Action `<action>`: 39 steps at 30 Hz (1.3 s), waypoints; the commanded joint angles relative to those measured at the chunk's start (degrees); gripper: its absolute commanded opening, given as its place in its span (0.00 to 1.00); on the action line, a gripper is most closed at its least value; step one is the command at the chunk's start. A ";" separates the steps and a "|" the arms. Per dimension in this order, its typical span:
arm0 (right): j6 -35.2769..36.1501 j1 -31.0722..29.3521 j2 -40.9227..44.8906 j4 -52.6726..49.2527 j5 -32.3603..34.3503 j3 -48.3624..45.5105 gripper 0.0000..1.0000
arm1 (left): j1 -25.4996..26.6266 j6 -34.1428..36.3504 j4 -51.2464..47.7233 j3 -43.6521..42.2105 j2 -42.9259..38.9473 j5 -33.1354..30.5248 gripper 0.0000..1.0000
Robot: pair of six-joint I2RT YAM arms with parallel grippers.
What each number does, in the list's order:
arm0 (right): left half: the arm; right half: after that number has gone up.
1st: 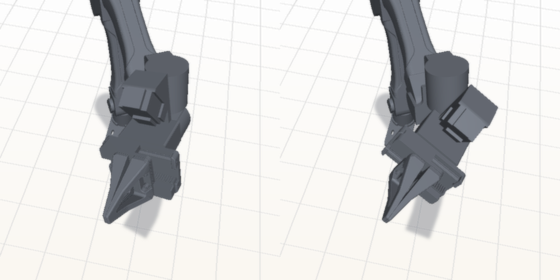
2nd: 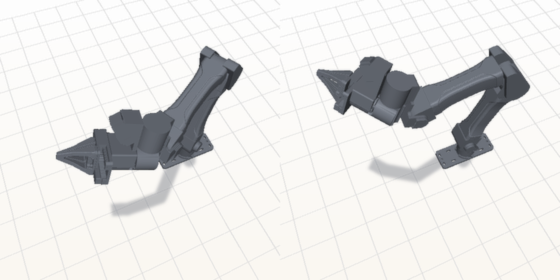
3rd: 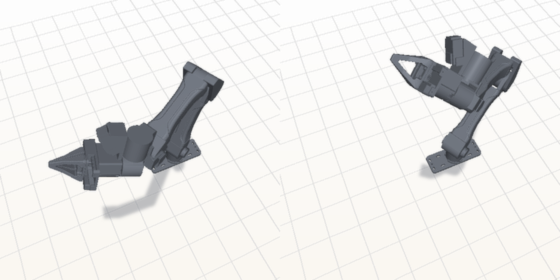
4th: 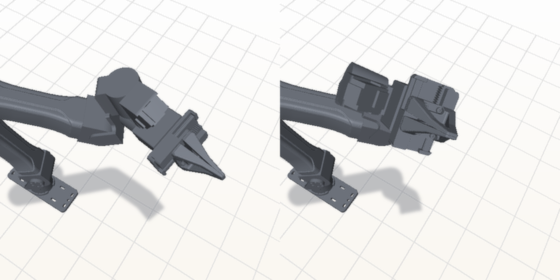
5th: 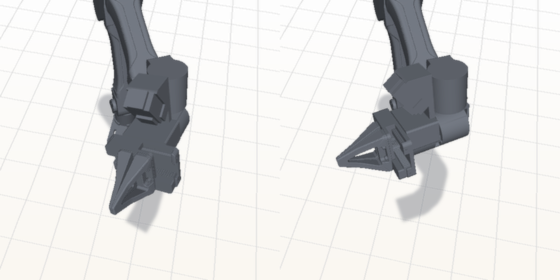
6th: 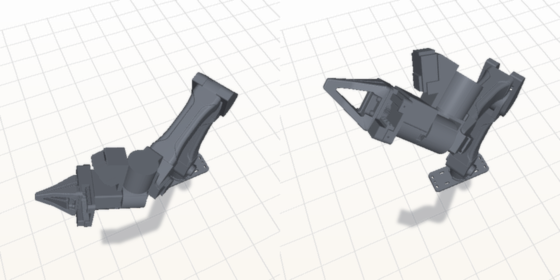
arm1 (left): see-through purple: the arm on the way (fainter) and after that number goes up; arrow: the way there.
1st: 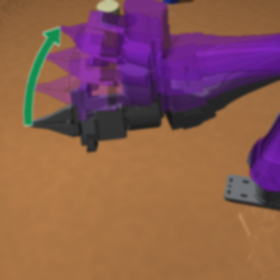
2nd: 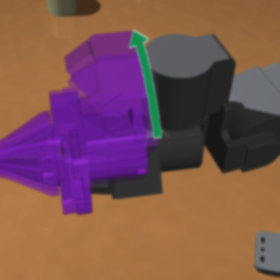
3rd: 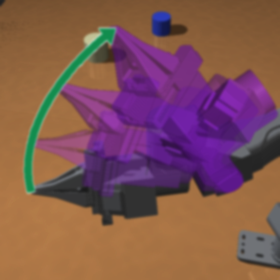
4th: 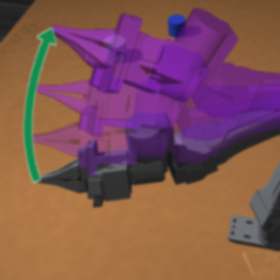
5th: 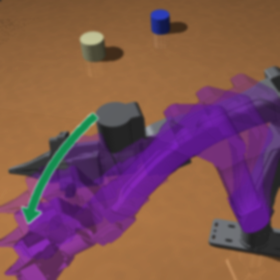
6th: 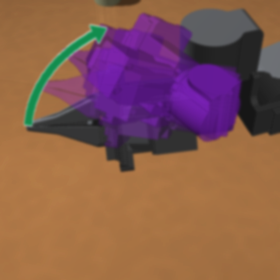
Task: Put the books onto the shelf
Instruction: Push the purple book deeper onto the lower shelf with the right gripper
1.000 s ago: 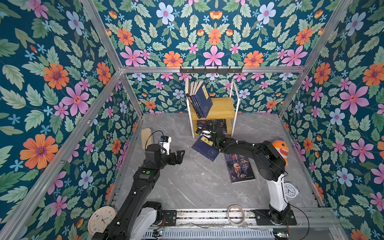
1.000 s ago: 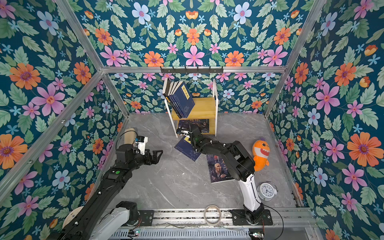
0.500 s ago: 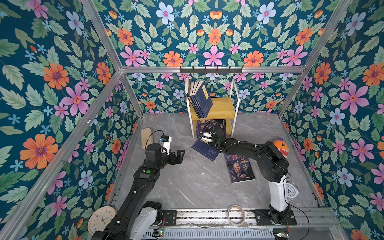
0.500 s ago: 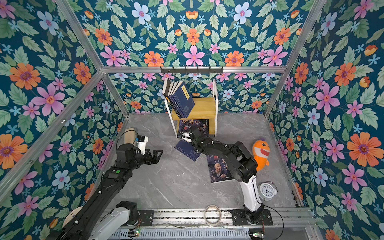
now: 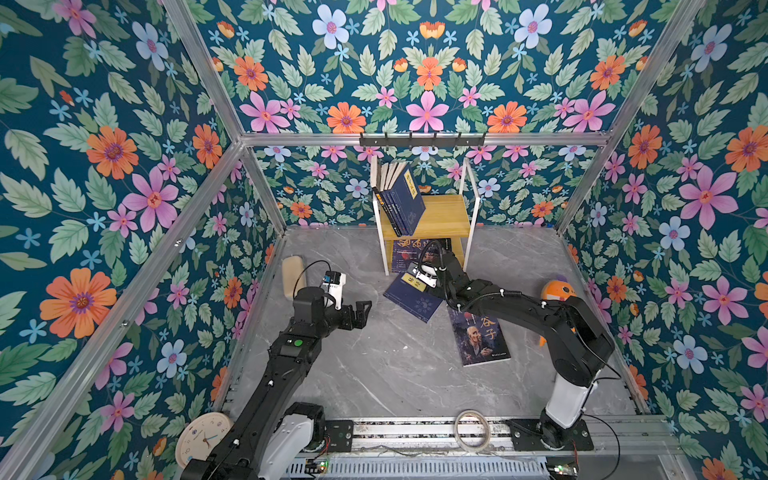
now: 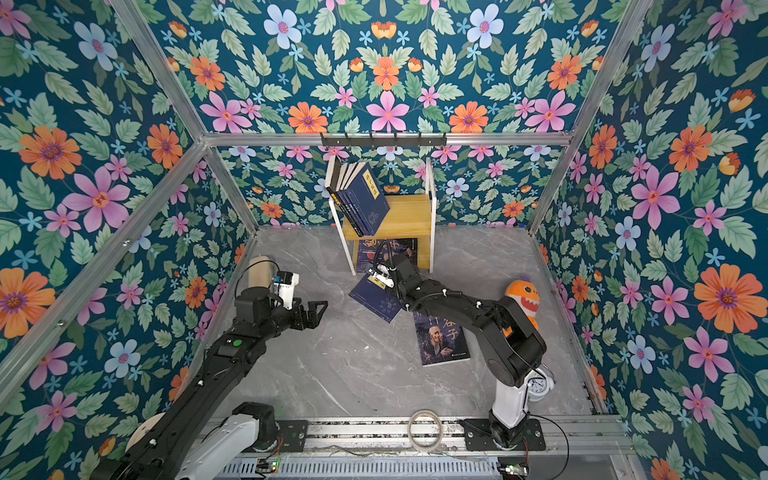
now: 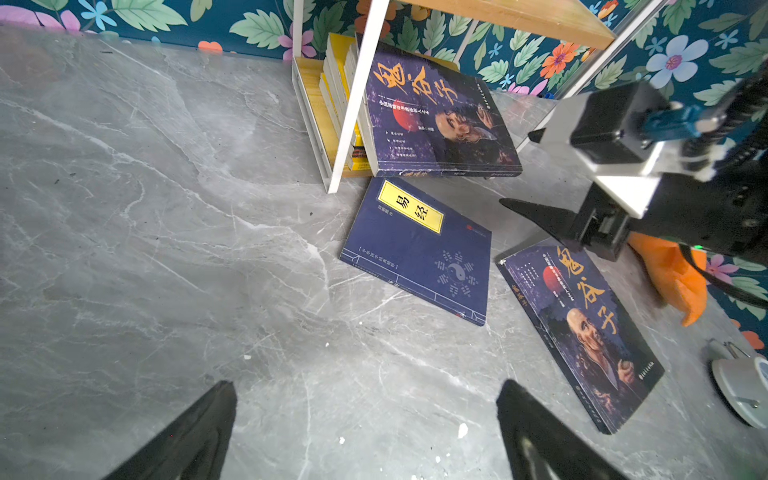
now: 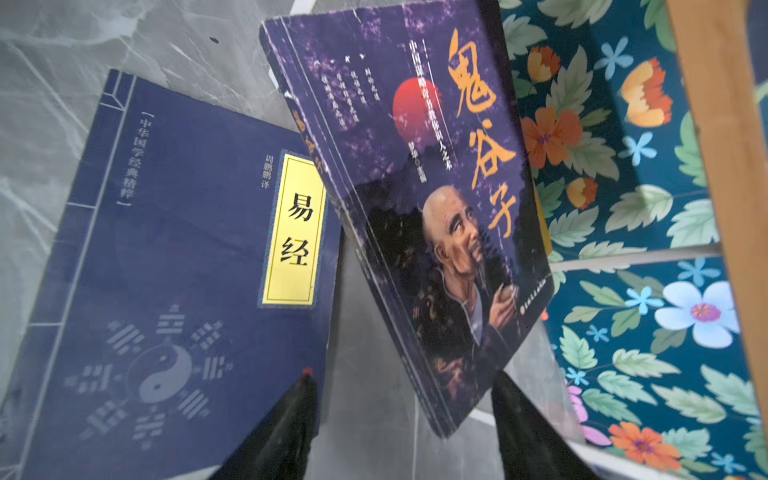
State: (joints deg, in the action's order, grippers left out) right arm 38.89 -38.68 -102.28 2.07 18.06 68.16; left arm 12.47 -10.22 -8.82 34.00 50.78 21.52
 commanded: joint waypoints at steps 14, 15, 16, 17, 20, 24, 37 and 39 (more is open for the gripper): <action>-43.90 0.53 -2.67 -8.76 -11.32 3.90 0.00 | 0.80 0.60 -0.16 1.11 0.46 -0.33 1.00; -44.86 0.53 -3.31 -8.73 -10.89 4.41 0.00 | 0.74 0.55 -0.31 1.14 0.49 -0.08 1.00; -45.75 0.63 -3.91 -8.53 -10.12 4.93 0.00 | 0.79 0.62 -0.39 1.12 0.54 -0.10 1.00; -46.30 0.62 -4.82 -8.32 -9.42 5.43 0.00 | 0.80 0.87 -0.37 1.04 0.54 -0.60 1.00; -47.41 0.85 -7.07 -8.12 -7.37 6.94 0.00 | 1.13 1.01 -0.14 0.79 0.29 -0.87 1.00; -48.82 1.55 -8.52 -6.11 -4.68 7.28 0.00 | 1.08 1.14 -0.27 0.88 0.15 -0.75 1.00; -49.42 2.29 -12.14 0.59 -4.79 10.53 0.00 | 1.50 0.86 0.15 0.37 -0.59 -0.09 1.00; -49.35 2.29 -12.75 1.82 -5.34 11.00 0.00 | 1.26 1.18 0.20 0.04 -0.78 -0.70 1.00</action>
State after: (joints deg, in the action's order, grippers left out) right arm -9.87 -36.36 -114.41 -0.14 12.23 78.50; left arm 13.93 -9.50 -8.99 34.30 50.28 20.97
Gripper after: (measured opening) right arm 0.071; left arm 0.996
